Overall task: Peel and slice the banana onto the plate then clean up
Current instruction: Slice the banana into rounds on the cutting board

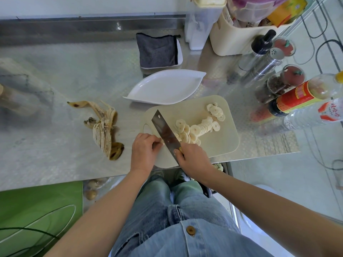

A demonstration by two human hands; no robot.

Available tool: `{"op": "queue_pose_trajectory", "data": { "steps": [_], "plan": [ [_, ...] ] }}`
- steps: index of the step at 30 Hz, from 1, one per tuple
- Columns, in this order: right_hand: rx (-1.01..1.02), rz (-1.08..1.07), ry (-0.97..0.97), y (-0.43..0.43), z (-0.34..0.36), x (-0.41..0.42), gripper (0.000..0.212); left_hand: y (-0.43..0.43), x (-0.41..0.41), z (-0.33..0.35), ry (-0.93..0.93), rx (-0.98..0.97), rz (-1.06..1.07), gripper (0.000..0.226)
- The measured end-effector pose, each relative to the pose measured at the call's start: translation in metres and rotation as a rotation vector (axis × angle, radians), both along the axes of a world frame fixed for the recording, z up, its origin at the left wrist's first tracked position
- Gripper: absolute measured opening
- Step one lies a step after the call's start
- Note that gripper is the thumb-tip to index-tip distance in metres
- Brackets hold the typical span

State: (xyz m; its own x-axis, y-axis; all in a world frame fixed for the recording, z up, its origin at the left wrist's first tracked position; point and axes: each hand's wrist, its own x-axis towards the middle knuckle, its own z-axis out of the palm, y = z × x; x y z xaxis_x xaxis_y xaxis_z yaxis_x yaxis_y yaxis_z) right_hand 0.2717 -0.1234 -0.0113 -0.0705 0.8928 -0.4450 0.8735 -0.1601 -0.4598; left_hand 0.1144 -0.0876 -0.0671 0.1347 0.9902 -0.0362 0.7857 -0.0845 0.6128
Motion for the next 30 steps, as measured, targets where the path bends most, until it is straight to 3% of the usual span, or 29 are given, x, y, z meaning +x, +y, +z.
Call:
{"op": "queue_pose_trajectory", "data": {
  "steps": [10, 21, 30],
  "plan": [
    [-0.015, -0.051, 0.037, 0.003, -0.018, -0.006, 0.026, -0.001, 0.005, -0.003, -0.035, 0.019, 0.06, 0.007],
    [0.029, -0.051, 0.06, 0.001, -0.007, 0.007, 0.041, -0.001, 0.004, -0.004, -0.022, -0.038, 0.089, 0.009],
    [-0.001, -0.035, 0.064, 0.002, -0.008, 0.005, 0.032, 0.0, 0.005, -0.004, -0.038, -0.018, 0.085, 0.006]
  ]
}}
